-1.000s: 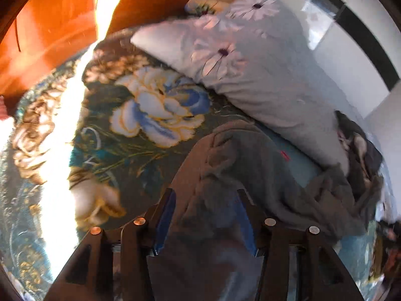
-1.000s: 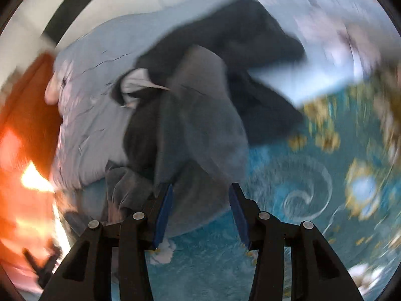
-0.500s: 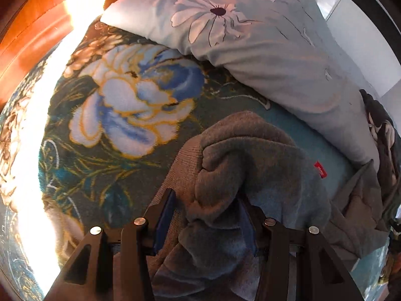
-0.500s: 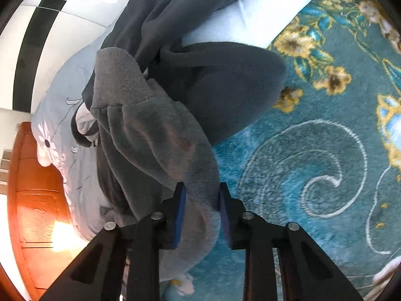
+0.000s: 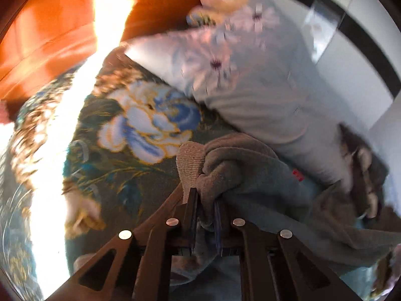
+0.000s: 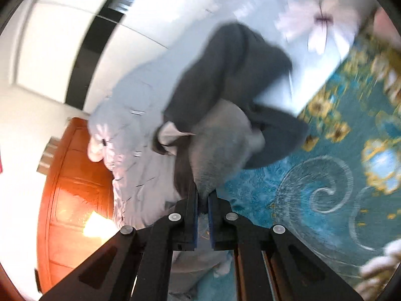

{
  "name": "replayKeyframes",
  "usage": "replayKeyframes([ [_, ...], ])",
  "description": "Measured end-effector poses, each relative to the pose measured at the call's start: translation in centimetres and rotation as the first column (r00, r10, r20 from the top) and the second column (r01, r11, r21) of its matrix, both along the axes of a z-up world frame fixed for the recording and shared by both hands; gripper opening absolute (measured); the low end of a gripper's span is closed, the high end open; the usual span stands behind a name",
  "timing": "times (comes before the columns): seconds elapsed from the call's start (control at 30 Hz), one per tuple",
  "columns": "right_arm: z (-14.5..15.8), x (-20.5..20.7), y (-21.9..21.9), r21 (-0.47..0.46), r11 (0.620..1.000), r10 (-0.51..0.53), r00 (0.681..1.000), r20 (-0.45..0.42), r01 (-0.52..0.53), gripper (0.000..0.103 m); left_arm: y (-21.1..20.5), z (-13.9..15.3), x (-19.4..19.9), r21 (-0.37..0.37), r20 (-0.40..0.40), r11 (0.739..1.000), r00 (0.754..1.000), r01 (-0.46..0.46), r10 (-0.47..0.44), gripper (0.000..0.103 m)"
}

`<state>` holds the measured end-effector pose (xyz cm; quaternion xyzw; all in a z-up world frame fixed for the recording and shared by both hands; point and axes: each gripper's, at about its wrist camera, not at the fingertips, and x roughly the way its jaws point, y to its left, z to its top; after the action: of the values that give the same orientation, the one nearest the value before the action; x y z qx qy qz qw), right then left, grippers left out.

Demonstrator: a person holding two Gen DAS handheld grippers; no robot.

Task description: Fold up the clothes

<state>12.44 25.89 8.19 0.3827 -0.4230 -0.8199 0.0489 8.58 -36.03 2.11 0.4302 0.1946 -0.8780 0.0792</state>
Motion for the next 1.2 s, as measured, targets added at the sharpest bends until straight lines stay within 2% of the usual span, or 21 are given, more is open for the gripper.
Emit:
replayKeyframes([
  [0.1,4.2,3.2,0.8,0.085,0.996,0.024,0.998,-0.061,-0.019,0.006,-0.4,2.5,2.7,-0.071,-0.053,0.997,0.998,0.019,-0.023,0.012],
  [0.2,5.7,2.1,0.4,0.209,0.976,0.069,0.996,-0.049,-0.057,0.006,-1.3,4.0,2.7,-0.108,-0.066,0.994,0.997,0.031,-0.038,0.012],
  [0.43,2.0,-8.5,-3.0,0.255,0.962,0.08,0.995,0.06,-0.093,0.006,-2.5,3.4,-2.7,-0.149,-0.008,0.989,1.0,0.014,-0.015,0.012],
  [0.57,1.4,-13.9,-5.8,0.304,0.946,0.103,0.993,0.061,-0.117,0.006,-3.1,2.7,-6.1,-0.173,0.03,0.985,1.0,0.003,0.002,0.012],
  [0.67,0.4,-16.9,-8.2,0.299,0.936,0.167,0.982,0.084,-0.184,0.009,-3.3,1.0,-8.5,-0.196,0.092,0.981,0.996,0.004,0.015,0.012],
  [0.73,-0.3,-18.5,-9.8,0.304,0.922,0.218,0.971,0.103,-0.239,0.012,-3.8,-0.5,-9.4,-0.169,0.14,0.986,0.99,-0.007,0.031,0.013],
  [0.77,-0.8,-19.0,-10.6,0.316,0.909,0.248,0.962,0.113,-0.272,0.012,-3.9,-1.2,-9.6,-0.157,0.161,0.988,0.986,-0.009,0.035,0.014],
  [0.8,-0.9,-19.0,-11.1,0.329,0.896,0.278,0.954,0.112,-0.3,0.019,-3.9,-1.9,-9.8,-0.145,0.179,0.989,0.983,-0.011,0.037,0.016],
  [0.83,-0.9,-18.7,-11.6,0.341,0.882,0.307,0.946,0.107,-0.325,0.032,-3.7,-2.3,-9.6,-0.139,0.183,0.99,0.983,-0.002,0.028,0.016],
  [0.9,-0.9,-18.2,-12.4,0.365,0.853,0.365,0.926,0.096,-0.374,0.048,-3.4,-2.6,-9.0,-0.123,0.193,0.992,0.981,0.015,0.009,0.016],
  [1.0,0.1,-15.2,-13.1,0.45,0.792,0.434,0.899,0.06,-0.412,0.048,-3.2,-2.0,-7.6,-0.113,0.21,0.993,0.978,0.021,0.003,0.029],
  [1.03,0.3,-13.9,-13.4,0.488,0.761,0.461,0.886,0.056,-0.427,0.048,-3.2,-1.5,-6.8,-0.131,0.207,0.991,0.978,0.007,0.02,0.038],
  [1.07,0.1,-12.6,-13.8,0.517,0.731,0.485,0.872,0.065,-0.445,0.048,-3.2,-1.0,-6.0,-0.148,0.203,0.989,0.979,-0.006,0.037,0.044],
  [1.13,-1.4,-10.4,-14.8,0.54,0.676,0.534,0.838,0.111,-0.502,0.048,-2.9,-0.2,-4.3,-0.159,0.183,0.987,0.982,-0.022,0.051,0.046],
  [1.2,-4.2,-9.1,-16.5,0.504,0.629,0.59,0.786,0.187,-0.592,0.048,-2.0,0.3,-2.5,-0.129,0.169,0.991,0.985,-0.015,0.037,0.049],
])
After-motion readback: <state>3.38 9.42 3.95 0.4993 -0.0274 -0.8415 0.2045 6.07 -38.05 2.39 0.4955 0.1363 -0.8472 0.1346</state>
